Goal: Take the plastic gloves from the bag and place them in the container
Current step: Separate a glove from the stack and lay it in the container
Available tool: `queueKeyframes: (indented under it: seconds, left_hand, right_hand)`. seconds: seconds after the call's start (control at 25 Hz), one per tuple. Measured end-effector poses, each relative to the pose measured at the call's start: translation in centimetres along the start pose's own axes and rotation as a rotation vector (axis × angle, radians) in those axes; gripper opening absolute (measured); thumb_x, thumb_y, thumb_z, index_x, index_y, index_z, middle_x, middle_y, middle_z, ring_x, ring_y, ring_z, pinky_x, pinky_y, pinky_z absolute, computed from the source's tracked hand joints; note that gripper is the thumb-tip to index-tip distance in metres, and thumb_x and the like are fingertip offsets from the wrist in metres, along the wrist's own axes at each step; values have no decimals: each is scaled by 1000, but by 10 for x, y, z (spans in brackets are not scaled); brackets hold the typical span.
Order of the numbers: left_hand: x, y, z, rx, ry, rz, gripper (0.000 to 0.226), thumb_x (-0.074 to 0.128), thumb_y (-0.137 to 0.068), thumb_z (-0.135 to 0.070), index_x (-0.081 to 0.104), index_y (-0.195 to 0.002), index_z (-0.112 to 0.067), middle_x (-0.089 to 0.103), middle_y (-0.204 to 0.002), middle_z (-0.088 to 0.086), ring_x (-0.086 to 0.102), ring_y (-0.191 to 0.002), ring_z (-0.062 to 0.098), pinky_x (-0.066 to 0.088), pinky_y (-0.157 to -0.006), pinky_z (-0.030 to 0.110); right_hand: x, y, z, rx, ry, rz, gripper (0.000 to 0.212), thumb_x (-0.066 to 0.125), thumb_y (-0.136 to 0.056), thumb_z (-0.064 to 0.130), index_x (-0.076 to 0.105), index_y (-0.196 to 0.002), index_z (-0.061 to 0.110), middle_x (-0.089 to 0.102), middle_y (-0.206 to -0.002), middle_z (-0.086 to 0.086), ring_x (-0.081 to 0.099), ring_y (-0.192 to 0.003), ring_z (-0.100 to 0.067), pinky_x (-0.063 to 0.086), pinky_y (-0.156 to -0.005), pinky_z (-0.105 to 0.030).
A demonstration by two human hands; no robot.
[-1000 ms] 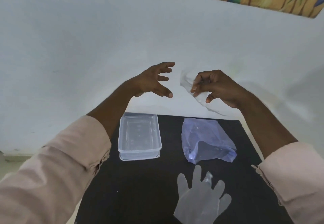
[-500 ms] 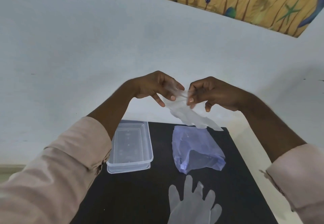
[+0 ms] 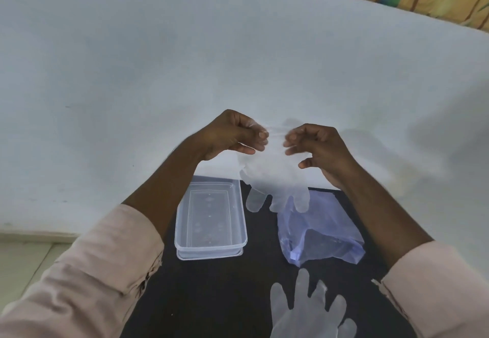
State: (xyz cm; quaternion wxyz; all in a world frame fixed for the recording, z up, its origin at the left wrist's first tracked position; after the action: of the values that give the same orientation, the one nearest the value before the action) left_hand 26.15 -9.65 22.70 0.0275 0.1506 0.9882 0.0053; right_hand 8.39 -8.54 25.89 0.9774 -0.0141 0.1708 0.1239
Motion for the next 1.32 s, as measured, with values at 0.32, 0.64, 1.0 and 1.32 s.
queueKeyframes:
  seconds: [0.32, 0.64, 1.0, 1.32]
  left_hand:
    - [-49, 3, 56, -170, 4, -272, 22, 61, -91, -13, 72, -101, 3, 74, -94, 19, 73, -83, 28, 59, -82, 38]
    - [-120, -18, 100, -281, 16, -608, 12, 73, -79, -11, 74, -86, 0, 74, -100, 22, 73, -93, 33, 59, -79, 33]
    - [-149, -19, 82, -20, -122, -729, 17, 63, -81, -18, 79, -79, -24, 78, -91, 10, 70, -88, 24, 54, -82, 33]
    - [-82, 48, 197, 10, -635, -399, 22, 58, -95, -23, 74, -105, -10, 74, -108, 2, 70, -100, 17, 53, -89, 30]
  right_hand:
    - [54, -51, -54, 97, -119, -20, 13, 60, -90, 14, 66, -79, 15, 71, -81, -9, 71, -73, -22, 54, -64, -27]
    - [101, -124, -76, 75, 42, -44, 17, 50, -84, 7, 67, -81, 8, 74, -78, -11, 71, -69, -21, 54, -63, -24]
    - [113, -143, -36, -355, 178, -176, 15, 50, -90, 5, 61, -81, 2, 71, -78, -10, 65, -75, -22, 48, -71, -27]
    - [171, -64, -157, -421, 500, 89, 16, 47, -98, 17, 61, -93, 11, 66, -82, -2, 56, -73, -20, 46, -77, -41]
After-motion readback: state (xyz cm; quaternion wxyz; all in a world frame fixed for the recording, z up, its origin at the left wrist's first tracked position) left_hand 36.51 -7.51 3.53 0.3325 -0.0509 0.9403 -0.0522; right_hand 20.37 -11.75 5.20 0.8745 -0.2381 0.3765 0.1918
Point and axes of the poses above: each hand's wrist, its own y-axis away from the middle knuckle, its own x-axis out of the palm, z = x × y, the point moved 9 cm from there along -y, towards the middle knuckle
